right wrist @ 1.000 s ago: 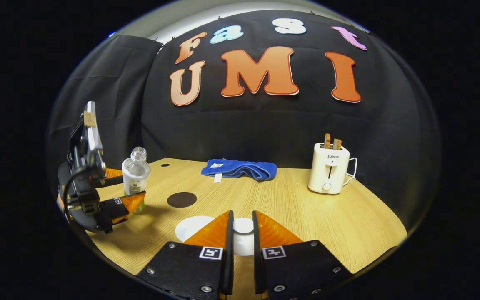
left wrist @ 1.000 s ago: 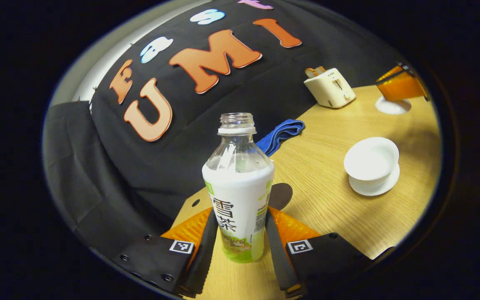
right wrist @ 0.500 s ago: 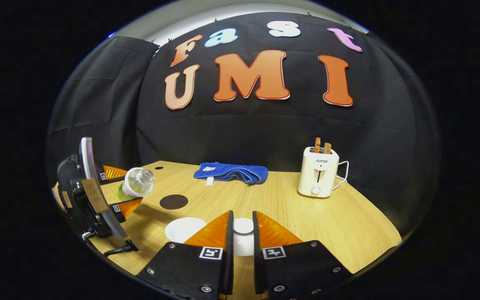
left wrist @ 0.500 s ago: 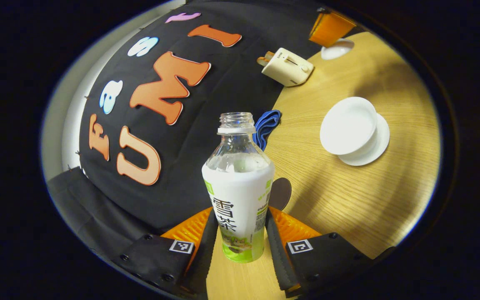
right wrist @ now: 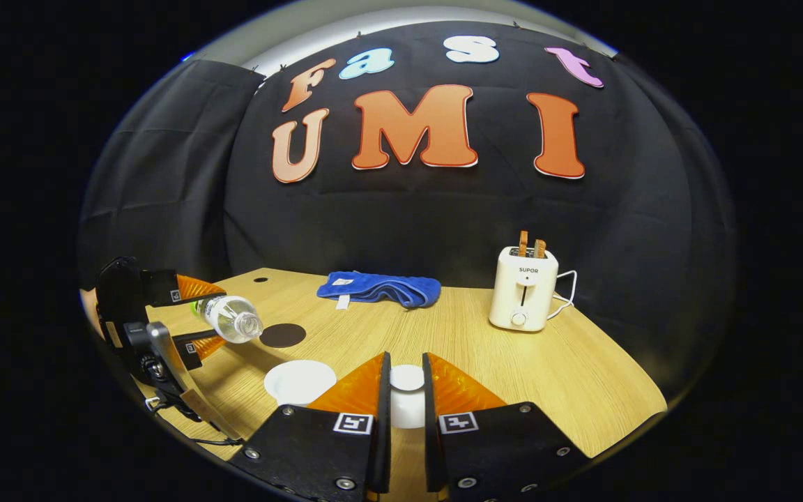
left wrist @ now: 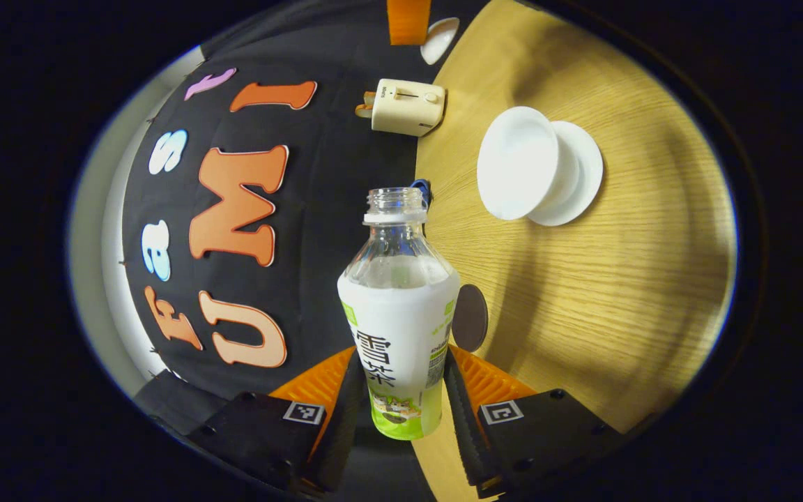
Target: Open the teacup lid with one hand, grasp the water bottle and pour water into the teacup with the other hand; after pouring, place the water bottle on the coaster and then close the teacup lid.
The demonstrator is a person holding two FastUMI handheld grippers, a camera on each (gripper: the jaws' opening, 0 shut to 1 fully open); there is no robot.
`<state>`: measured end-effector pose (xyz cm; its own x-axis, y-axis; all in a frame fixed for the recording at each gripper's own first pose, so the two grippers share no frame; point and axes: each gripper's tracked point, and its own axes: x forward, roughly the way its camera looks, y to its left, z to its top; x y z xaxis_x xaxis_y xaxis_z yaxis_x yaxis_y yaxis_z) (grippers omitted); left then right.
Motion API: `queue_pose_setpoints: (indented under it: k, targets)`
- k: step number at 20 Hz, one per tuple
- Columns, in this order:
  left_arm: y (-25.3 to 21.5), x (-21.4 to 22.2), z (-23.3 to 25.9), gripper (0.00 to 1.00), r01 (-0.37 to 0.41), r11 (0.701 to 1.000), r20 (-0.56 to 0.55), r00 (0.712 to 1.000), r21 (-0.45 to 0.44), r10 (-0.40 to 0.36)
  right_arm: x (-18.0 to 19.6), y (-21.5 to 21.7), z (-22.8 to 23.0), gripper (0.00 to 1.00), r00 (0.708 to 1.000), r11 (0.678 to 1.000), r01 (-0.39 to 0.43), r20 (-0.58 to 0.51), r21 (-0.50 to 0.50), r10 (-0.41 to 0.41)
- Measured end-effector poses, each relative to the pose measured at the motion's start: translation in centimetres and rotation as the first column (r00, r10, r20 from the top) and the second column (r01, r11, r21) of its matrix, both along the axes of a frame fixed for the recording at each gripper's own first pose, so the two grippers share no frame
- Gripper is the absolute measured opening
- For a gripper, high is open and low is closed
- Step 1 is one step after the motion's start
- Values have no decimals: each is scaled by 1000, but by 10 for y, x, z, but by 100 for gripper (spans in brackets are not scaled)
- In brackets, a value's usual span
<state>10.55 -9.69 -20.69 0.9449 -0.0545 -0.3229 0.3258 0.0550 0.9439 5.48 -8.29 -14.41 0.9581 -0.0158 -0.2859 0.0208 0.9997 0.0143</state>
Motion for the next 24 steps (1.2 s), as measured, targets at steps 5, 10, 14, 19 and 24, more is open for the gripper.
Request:
queue_pose_setpoints:
  k: [5, 10, 14, 19, 24]
  targets:
    - [-3, 4, 8, 66, 58, 991, 8, 998, 121, -59, -1, -4, -2, 20, 1000, 1000, -8, -8, -1, 8]
    - [-15, 8, 14, 66, 115, 971, 9, 993, 210, -119, 0, -4, 0, 20, 1000, 1000, -9, -3, -1, 9]
    - [-17, 8, 22, 67, 135, 959, 20, 989, 249, -144, -1, -7, 0, 20, 1000, 1000, -9, -2, 0, 9]
    - [-18, 5, 28, 67, 148, 940, 26, 986, 307, -164, -2, -10, -1, 20, 1000, 1000, -9, -3, -4, 9]
    - [-20, 6, 41, 66, 159, 925, 47, 981, 345, -186, -3, -10, 0, 20, 1000, 1000, -18, 1, -15, 18]
